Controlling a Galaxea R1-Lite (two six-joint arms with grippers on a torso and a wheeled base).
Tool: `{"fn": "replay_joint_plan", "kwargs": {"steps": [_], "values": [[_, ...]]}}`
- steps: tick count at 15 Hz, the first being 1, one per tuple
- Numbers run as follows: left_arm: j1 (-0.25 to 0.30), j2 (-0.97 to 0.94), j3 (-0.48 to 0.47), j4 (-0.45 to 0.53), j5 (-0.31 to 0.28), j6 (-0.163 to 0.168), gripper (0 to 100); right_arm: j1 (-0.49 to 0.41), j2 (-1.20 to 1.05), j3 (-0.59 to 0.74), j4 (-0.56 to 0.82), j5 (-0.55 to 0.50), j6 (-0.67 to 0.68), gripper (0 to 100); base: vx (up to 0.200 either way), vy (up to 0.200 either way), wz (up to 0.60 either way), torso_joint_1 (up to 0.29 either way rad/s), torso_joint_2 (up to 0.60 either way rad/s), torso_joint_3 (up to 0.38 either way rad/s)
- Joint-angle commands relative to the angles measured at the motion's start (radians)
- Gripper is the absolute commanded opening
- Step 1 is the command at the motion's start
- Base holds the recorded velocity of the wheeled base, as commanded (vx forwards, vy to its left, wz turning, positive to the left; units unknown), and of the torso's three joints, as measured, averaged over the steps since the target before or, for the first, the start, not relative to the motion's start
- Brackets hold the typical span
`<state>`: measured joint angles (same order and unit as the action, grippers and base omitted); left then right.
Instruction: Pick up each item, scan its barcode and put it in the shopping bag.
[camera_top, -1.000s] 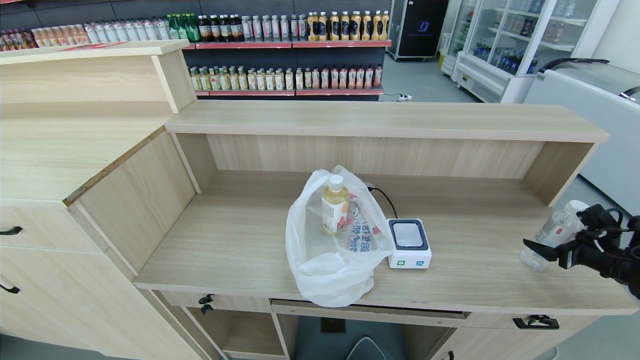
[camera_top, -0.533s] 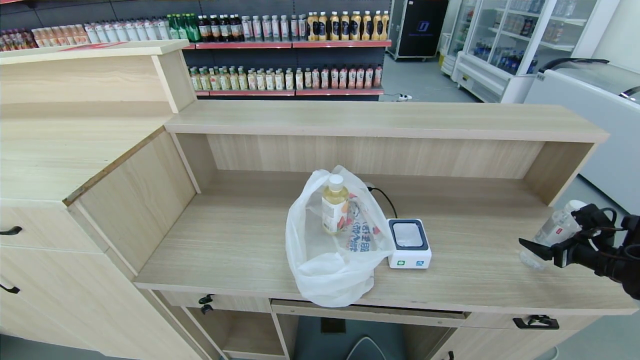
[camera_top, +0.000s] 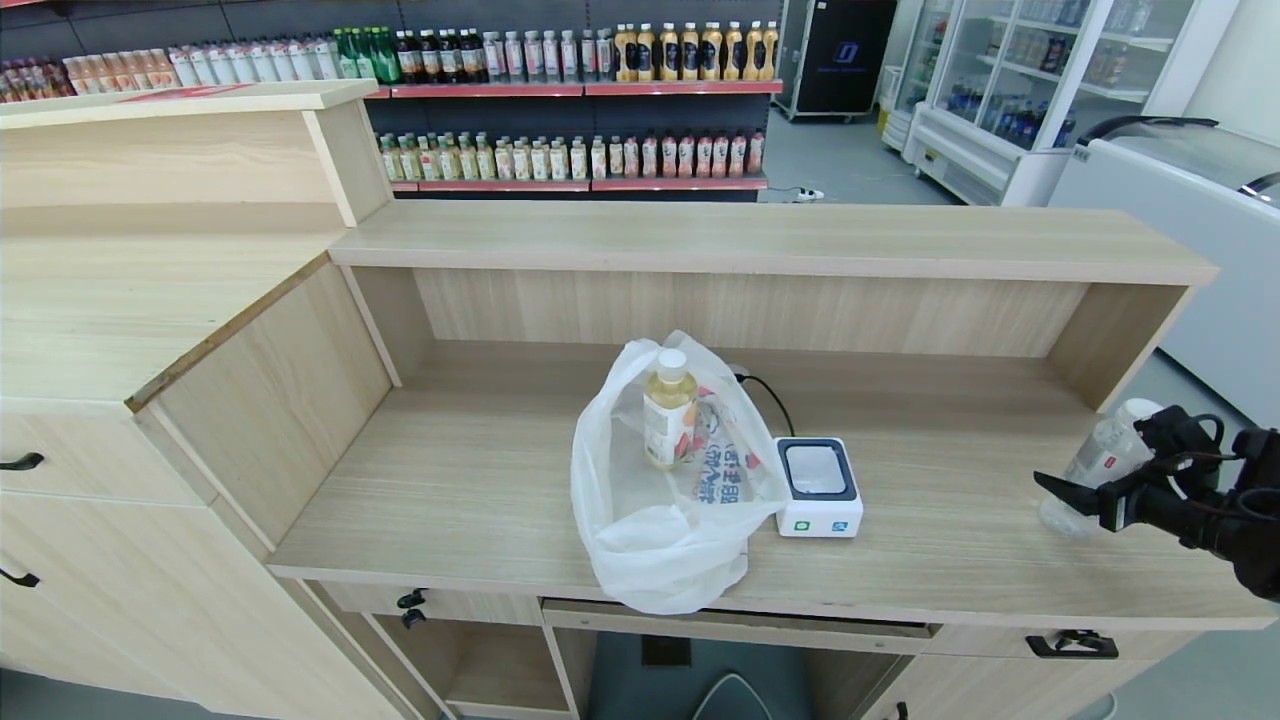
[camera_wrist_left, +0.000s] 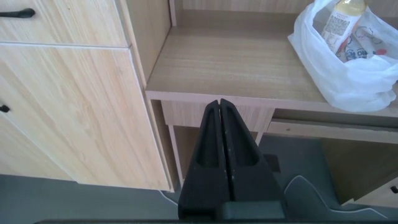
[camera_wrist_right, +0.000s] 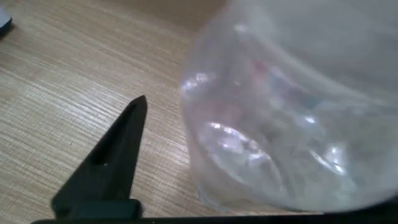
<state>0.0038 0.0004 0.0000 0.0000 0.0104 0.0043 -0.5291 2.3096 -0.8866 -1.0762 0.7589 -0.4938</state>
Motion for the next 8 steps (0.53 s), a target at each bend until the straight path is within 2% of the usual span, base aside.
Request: {"fn": "replay_joint_plan", "kwargs": {"steps": [1,8], "values": [[0.001,0.000,0.000,0.000,0.000,0.000,0,0.001,0.004,-0.008,0.001,0.002,0.000,0,0.000,0.000,0.00,0.000,0.00,0.000],[0.001,0.000,0.000,0.000,0.000,-0.001,0,-0.002,0.014,-0.028,-0.010,-0.001,0.000,0,0.000,0.000,0.00,0.000,0.00,0.000]]}}
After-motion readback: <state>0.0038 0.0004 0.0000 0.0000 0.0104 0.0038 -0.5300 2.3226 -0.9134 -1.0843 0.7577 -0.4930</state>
